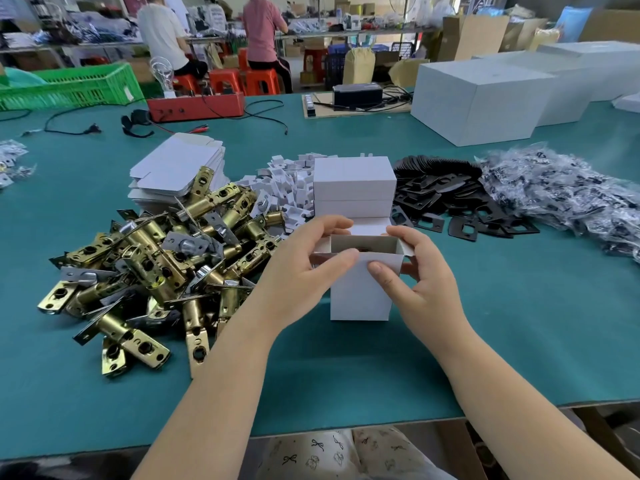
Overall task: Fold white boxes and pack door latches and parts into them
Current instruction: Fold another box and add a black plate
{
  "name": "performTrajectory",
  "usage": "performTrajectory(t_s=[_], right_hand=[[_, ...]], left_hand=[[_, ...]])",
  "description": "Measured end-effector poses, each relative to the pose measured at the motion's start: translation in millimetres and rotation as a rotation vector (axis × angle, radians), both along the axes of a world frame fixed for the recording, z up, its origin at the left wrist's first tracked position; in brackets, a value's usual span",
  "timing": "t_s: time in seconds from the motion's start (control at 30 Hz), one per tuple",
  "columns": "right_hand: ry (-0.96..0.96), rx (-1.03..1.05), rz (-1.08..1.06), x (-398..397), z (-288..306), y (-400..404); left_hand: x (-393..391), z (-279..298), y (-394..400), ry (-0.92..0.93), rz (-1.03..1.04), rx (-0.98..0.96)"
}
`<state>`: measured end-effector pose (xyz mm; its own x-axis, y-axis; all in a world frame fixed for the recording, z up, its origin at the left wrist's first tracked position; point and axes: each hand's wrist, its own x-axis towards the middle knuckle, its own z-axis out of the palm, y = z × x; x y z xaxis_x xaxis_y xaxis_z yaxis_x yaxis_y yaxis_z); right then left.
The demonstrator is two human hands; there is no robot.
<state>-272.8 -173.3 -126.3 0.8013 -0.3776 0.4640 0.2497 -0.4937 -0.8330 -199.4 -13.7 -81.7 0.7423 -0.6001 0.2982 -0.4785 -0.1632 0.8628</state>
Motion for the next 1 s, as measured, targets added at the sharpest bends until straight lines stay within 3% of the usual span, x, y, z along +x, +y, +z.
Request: performTrajectory(t_s=[0.23,0.4,0.5,0.6,0.73,0.83,0.93,1.0], right_hand=[[-0.114,0.196,0.092,-3,0,-2],[-0.029,0.303,-0.189,31,14,-45],[0.168,-0.003,-0.282,72,23,-86],[0.369,-0.306,-0.196,113,20,-112],[0.404,-0.574,-0.085,147,9,-118],[0.422,-0.92,-0.114,161,6,-115],[0.416,-0.99,-0.026,170,3,-116],[0.538,-1.06,0.001,177,5,-118]], left_hand=[[-4,-22,0,0.056,0.04,-0.066],[-8,-27,-2,0.066,0.061,-0.061],[-8,-28,-4,0.064,0.094,-0.026],[-8,-28,-5,0.043,0.104,-0.02],[-6,-32,-5,0.029,0.107,-0.018],[-6,-32,-6,0.042,0.097,-0.029],[-6,-32,-7,0.047,0.088,-0.035],[-5,-32,-7,0.038,0.087,-0.03]])
